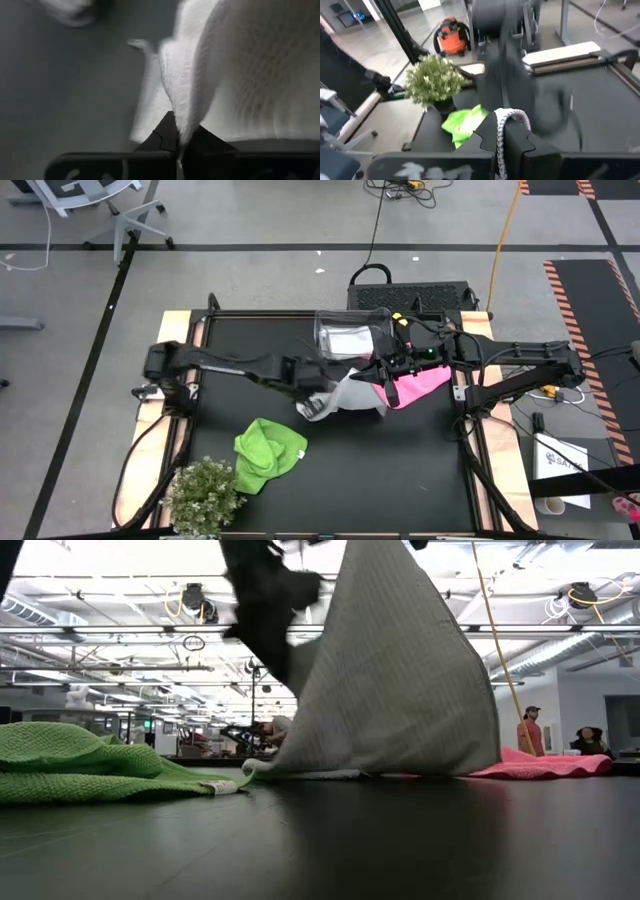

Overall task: Fold microfiber towels
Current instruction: Fold the gray microfiber cloth

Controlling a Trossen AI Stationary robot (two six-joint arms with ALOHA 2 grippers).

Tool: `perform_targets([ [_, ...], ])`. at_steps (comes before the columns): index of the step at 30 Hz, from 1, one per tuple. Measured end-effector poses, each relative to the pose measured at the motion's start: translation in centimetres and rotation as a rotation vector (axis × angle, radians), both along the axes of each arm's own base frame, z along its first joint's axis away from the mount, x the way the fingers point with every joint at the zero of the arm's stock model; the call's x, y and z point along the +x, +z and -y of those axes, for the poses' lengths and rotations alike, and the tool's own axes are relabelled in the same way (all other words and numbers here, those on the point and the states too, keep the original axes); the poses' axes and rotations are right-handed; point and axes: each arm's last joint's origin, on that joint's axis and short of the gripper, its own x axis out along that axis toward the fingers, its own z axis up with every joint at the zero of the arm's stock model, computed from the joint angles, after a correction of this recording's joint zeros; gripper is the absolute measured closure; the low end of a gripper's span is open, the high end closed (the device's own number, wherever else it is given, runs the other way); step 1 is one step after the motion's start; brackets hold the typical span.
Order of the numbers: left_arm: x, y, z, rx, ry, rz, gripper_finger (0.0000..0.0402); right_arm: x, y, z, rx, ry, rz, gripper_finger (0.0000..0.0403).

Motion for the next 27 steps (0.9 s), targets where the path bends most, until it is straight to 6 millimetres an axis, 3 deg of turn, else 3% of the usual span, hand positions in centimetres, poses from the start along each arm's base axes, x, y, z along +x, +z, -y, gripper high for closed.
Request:
perform_targets([
  [8, -6.0, 8.4, 0.0, 0.056, 0.068, 0.151, 0.04, -0.5, -0.9, -1.5, 0.134, 0.154, -0.13, 0.0403],
  [12, -8.9, 11.2, 1.3, 0.029, 0.044, 0.249, 0.04, -0.6, -1.0, -2.7, 0.187, 0.222, -0.151, 0.0403],
  [20, -11.3, 13.3, 3.6, -0.012, 0.002, 0.356, 0.04, -0.8, -0.7, -4.3, 0.243, 0.306, -0.152, 0.0403],
  [27, -11.2, 13.4, 1.7, 0.143, 0.034, 0.343, 0.0401, -0.5, -1.2, -0.7, 0.045, 0.067, -0.135, 0.0403],
])
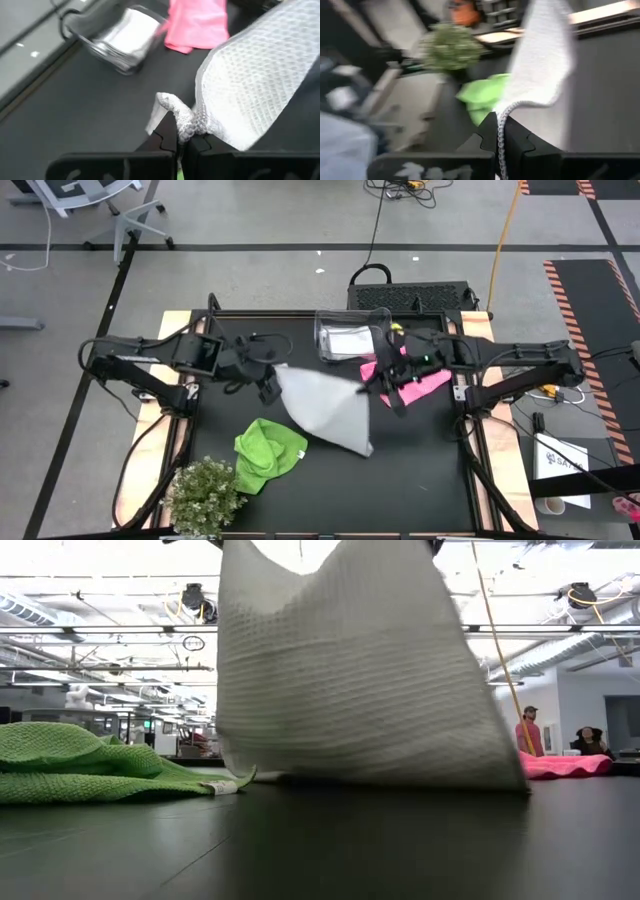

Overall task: Fold microfiber towels
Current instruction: Fold the gray microfiber cloth

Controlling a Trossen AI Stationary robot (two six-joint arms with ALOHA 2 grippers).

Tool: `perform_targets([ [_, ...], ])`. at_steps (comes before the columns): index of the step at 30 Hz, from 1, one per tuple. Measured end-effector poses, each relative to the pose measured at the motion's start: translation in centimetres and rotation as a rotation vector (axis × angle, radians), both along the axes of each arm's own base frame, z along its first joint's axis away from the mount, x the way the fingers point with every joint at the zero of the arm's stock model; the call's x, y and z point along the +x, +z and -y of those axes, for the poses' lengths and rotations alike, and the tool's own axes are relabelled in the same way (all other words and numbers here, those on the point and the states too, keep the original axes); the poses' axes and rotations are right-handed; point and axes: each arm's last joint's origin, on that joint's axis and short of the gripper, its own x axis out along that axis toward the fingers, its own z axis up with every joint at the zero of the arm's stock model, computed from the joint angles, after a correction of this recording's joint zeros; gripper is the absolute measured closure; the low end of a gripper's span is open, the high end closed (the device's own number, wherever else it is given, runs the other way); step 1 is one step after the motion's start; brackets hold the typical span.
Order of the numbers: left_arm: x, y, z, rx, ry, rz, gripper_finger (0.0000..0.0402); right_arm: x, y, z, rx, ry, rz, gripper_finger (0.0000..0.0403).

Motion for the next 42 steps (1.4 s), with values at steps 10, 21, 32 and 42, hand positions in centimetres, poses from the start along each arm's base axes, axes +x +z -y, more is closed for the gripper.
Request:
perform_targets([
  [10, -0.3, 1.5, -4.1, 0.129, 0.038, -0.017, 0.0401, -2.0, 0.2, 7.0, -0.167, -0.255, -0.016, 0.0403],
  [21, -2.6, 8.4, -5.0, 0.25, 0.042, 0.156, 0.0401, -5.5, 4.7, 7.9, -0.202, -0.334, 0.202, 0.0403],
  [32, -1.5, 6.8, -5.1, 0.215, 0.049, 0.033, 0.0401, -7.1, 7.6, 6.3, -0.169, -0.268, 0.139, 0.0403],
  [42, 1.2, 4.1, -4.8, 0.129, 0.021, -0.11, 0.0401, -7.6, 4.5, 6.3, -0.141, -0.292, -0.147, 0.0403],
])
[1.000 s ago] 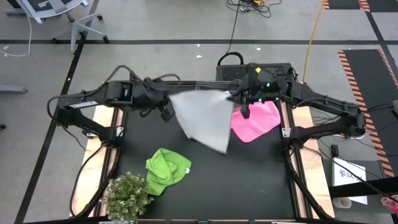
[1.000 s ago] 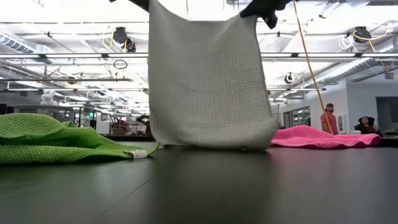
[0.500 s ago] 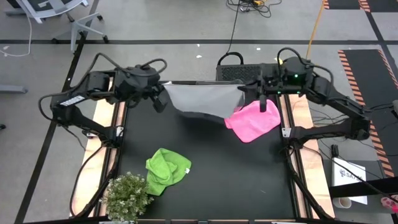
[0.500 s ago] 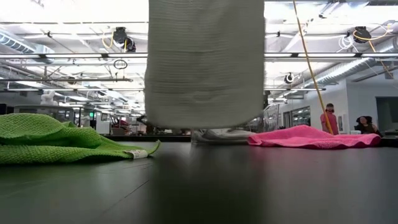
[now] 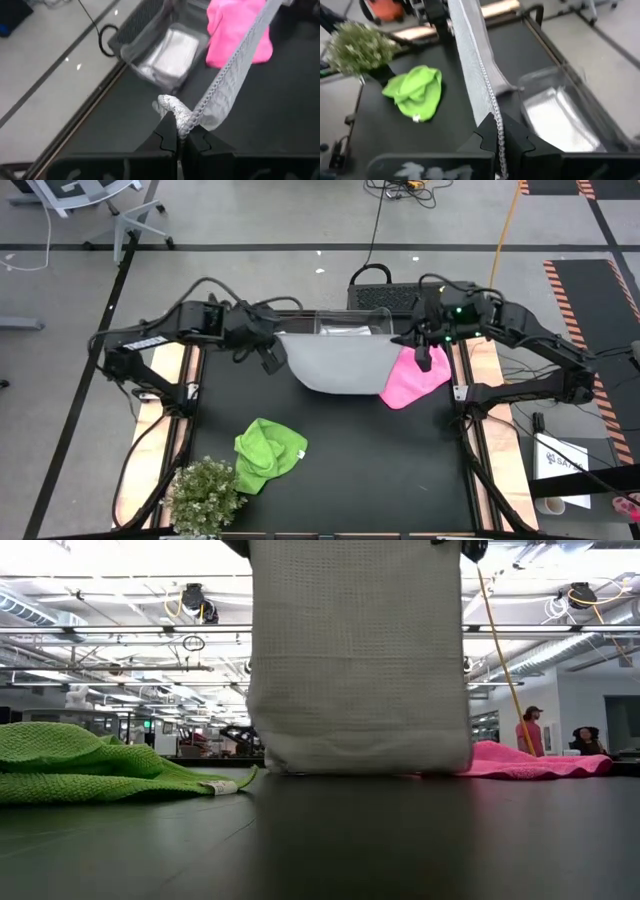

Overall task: Fold microfiber towels
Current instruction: Fold the gray microfiber cloth

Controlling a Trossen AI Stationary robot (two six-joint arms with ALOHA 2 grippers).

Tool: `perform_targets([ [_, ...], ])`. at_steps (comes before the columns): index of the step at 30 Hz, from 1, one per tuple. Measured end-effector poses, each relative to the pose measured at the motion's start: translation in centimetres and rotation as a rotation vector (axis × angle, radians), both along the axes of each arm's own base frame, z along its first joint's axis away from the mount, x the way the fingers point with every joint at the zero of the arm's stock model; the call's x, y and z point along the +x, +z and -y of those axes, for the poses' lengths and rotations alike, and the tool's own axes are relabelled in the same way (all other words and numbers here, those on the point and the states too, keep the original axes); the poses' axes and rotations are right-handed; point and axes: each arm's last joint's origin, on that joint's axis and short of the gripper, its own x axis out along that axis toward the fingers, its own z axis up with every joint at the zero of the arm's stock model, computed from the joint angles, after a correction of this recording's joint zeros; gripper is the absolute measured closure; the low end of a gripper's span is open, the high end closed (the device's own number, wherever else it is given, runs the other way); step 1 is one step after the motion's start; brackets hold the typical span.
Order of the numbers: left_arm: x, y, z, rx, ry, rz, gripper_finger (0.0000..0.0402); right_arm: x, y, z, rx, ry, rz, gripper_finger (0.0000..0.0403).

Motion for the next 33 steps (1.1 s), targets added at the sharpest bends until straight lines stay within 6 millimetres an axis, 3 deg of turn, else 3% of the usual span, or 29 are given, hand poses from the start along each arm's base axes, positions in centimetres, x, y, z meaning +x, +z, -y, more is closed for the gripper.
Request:
perform_targets([
  [8, 0.5, -0.7, 0.1, 0.047, 0.044, -0.048, 0.04, -0.1, -0.4, 0.3, -0.129, -0.033, -0.048, 0.0403],
  [18, 0.6, 0.4, -0.9, 0.087, 0.083, 0.061, 0.04, -0.7, 2.2, 0.7, -0.291, -0.051, 0.014, 0.0403],
  [24, 0.6, 0.4, -0.7, 0.086, 0.08, 0.068, 0.04, -1.1, 3.0, 0.5, -0.32, -0.043, 0.024, 0.0403],
  [33, 0.7, 0.2, 1.4, 0.007, 0.022, 0.082, 0.04, -1.4, 1.4, 0.0, -0.2, -0.075, -0.135, 0.0403],
])
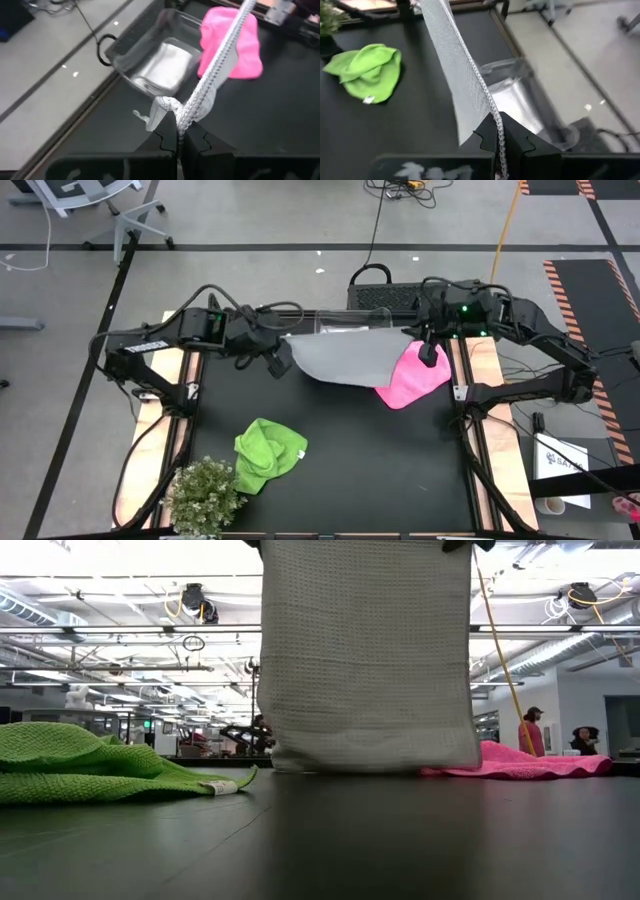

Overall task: Fold microfiber towels
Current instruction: Fold the gray microfiber cloth

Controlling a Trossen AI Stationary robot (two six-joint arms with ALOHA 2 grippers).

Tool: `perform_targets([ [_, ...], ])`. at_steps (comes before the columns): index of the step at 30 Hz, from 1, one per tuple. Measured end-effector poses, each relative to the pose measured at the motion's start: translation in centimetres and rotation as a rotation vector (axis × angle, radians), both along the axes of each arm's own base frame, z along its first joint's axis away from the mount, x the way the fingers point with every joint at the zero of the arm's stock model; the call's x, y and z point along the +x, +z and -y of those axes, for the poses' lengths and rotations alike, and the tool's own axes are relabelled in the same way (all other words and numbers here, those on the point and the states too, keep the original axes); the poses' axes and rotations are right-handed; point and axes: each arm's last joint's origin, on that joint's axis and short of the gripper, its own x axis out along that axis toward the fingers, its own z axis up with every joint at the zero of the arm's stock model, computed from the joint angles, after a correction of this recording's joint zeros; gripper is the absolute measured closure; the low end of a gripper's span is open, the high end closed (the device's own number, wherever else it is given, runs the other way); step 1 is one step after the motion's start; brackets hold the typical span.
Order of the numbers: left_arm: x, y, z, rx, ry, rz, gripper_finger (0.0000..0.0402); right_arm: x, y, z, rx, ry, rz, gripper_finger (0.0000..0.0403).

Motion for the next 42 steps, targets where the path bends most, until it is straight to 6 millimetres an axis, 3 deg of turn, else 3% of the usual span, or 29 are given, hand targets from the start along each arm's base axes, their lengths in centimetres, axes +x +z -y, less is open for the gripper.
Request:
perform_targets([
  [7, -1.1, -0.8, 3.2, -0.101, 0.029, -0.071, 0.04, 1.3, -1.9, -2.5, 0.155, 0.07, -0.026, 0.0403],
  [13, -1.5, -1.4, 6.6, -0.191, 0.051, -0.058, 0.04, 3.1, -6.0, -5.9, 0.294, 0.127, -0.086, 0.0403],
  [17, -0.6, -2.7, 9.0, -0.236, 0.079, -0.094, 0.04, 4.3, -9.3, -8.4, 0.384, 0.166, -0.07, 0.0403],
  [26, 3.7, -8.9, 14.0, -0.388, 0.086, -0.345, 0.0399, 4.7, -15.5, -14.0, 0.656, 0.214, 0.015, 0.0403],
  [31, 5.0, -11.4, 15.4, -0.457, 0.087, -0.453, 0.04, 3.7, -16.5, -15.9, 0.793, 0.212, -0.042, 0.0403],
  [36, 5.6, -11.9, 16.3, -0.508, 0.092, -0.428, 0.0399, 3.5, -15.9, -17.2, 0.853, 0.253, 0.002, 0.0403],
  [42, 5.7, -11.8, 15.7, -0.433, 0.132, -0.388, 0.0399, 4.1, -16.0, -16.5, 0.681, 0.233, 0.089, 0.0403],
])
